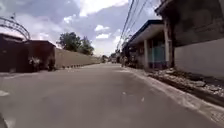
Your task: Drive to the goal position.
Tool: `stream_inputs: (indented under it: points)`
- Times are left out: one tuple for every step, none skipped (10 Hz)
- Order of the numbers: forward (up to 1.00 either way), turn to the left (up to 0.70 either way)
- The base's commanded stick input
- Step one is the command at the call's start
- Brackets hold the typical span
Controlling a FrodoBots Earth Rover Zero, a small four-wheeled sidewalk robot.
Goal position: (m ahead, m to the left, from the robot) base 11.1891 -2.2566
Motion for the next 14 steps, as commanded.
stream_inputs:
  points:
    - [1.00, 0.01]
    - [1.00, 0.01]
    - [1.00, 0.01]
    - [1.00, 0.01]
    - [1.00, 0.01]
    - [1.00, 0.01]
    - [1.00, 0.01]
    - [1.00, 0.01]
    - [1.00, 0.01]
    - [1.00, 0.01]
    - [1.00, 0.01]
    - [1.00, 0.01]
    - [1.00, 0.01]
    - [1.00, 0.01]
